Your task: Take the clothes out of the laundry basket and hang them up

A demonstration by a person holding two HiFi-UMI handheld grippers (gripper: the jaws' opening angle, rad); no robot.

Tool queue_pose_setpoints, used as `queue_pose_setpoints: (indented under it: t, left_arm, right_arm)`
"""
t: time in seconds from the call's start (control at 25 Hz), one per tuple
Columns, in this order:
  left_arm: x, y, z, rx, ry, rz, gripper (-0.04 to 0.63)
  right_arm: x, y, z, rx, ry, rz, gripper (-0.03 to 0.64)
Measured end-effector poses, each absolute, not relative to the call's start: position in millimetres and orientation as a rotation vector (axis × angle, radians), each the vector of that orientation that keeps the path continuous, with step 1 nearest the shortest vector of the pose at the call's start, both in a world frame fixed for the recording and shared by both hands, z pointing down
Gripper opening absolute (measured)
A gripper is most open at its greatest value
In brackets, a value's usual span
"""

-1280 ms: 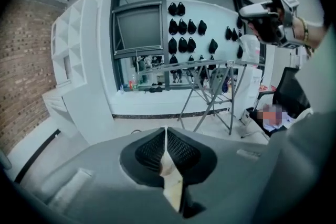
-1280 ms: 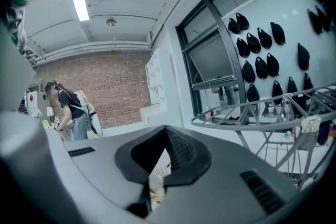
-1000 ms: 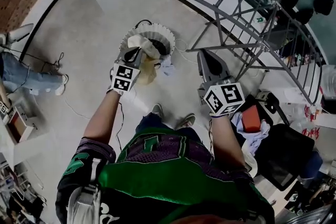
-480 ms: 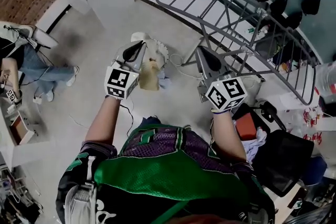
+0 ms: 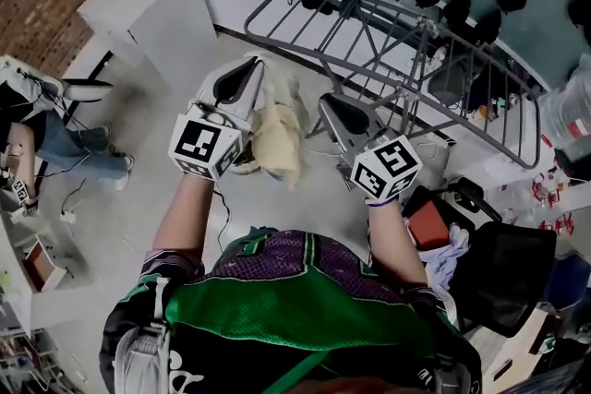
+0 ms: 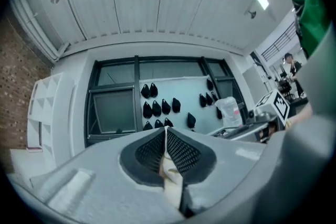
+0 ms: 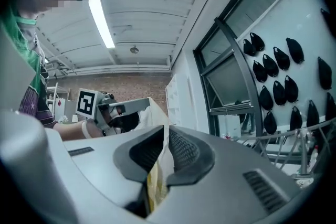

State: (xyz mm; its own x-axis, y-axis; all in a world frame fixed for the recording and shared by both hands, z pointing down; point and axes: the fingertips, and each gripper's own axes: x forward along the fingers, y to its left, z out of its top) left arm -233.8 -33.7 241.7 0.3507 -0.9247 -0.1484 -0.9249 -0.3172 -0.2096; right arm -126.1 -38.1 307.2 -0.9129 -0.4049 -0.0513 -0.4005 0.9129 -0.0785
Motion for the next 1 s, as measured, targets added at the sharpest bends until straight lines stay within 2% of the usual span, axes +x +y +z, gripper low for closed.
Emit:
queue_pose_setpoints:
  t: [0.2,0.44,0.68,0.8,0.88,1.0]
  left_arm:
    - [-187.7,-44.9,216.3,-2.429,1.533,0.066,0.023]
    - [-118.3,-59.9,200.6,-2.480,1.343,0.039,0.023]
    - [-90.5,-68.9,204.0,-2.542,1.304,0.043,0.023]
    - [-85.9,-73.9,203.8,-2.555,1.303,0.045,0.023]
    - [-85.9,-77.0,204.0,-2.550,1.313,0.041,0.023]
    - [-95.0,-82.4,207.5,-2.538,1.355,0.035,0.023]
  right_arm:
    - [-108.7,-30.1,313.1,-0.584,3.072,-0.075,0.092]
    - [-89.1,-31.7,341.2,-0.600,3.146,-0.125,0.103]
    - [-72.8,-46.4,346.6,-0.730,3.154,-0.107,0.103]
    - [-70.2,-52.0,347.7,-0.787,3.151,-0.096,0.085]
    - [-67.5,-55.2,348.6,-0.827,3.138,-0.092,0.011]
    - [-60.3,-58.0,348.7,-0.859,3.118,-0.098,0.005]
